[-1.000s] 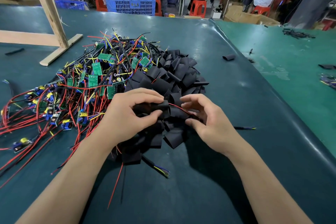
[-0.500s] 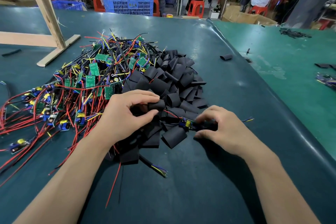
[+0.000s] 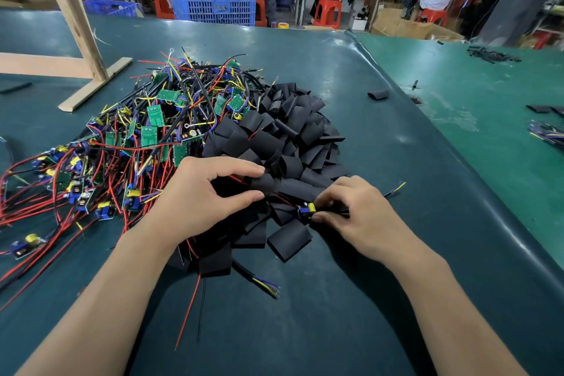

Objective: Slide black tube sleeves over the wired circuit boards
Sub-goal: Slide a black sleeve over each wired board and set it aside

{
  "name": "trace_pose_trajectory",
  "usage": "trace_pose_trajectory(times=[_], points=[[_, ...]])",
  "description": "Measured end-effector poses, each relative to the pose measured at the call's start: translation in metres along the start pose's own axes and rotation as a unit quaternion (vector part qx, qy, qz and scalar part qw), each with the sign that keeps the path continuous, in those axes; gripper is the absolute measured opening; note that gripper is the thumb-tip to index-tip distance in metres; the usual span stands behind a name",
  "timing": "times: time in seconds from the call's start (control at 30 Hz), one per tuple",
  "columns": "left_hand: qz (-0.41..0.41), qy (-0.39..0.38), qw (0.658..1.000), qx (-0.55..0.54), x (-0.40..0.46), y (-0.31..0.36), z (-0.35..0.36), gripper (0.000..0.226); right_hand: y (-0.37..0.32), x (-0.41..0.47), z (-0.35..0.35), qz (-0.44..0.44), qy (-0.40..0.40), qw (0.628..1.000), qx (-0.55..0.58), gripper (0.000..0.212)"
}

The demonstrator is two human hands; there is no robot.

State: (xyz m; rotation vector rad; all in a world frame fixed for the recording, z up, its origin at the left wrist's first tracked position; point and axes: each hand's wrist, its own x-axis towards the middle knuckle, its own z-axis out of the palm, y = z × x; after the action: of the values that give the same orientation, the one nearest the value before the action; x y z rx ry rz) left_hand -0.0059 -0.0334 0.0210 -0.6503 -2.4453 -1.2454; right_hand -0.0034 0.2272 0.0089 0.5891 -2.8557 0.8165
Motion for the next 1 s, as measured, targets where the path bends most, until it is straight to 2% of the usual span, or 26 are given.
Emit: trace_pose_trajectory(times=[0.13, 0.27, 0.37, 0.47, 0.67, 0.83, 1.0], points=[[0.023, -0.004, 0.999, 0.022, 0.002, 0.004, -0.005, 0.030, -0.003, -0.003, -0.009, -0.051, 0.086, 0.995, 0.007, 0.012], [0.071, 0.001, 0.993, 0.095, 0.003, 0.006, -0.012, 0.030, -0.008, -0.005, -0.011, -0.071, 0.112, 0.990, 0.040, 0.014], [0.055, 0.023, 0.998, 0.024, 0.002, 0.011, -0.011, 0.032, -0.010, -0.004, -0.010, -0.099, 0.160, 0.980, 0.058, 0.016], [0.054, 0.067, 0.995, -0.040, 0.002, 0.017, -0.009, 0.034, -0.008, -0.003, -0.013, -0.111, 0.210, 0.967, 0.087, 0.028], [0.081, 0.070, 0.994, 0.036, 0.001, 0.018, -0.012, 0.026, -0.007, -0.002, -0.011, -0.163, 0.208, 0.962, 0.066, 0.020], [0.112, 0.005, 0.993, 0.023, 0.002, 0.020, -0.001, 0.010, -0.004, -0.001, -0.011, -0.157, 0.171, 0.969, 0.079, 0.019], [0.059, 0.023, 0.998, 0.000, 0.001, 0.015, 0.007, 0.023, -0.006, 0.000, -0.009, -0.125, 0.164, 0.970, 0.131, 0.018]])
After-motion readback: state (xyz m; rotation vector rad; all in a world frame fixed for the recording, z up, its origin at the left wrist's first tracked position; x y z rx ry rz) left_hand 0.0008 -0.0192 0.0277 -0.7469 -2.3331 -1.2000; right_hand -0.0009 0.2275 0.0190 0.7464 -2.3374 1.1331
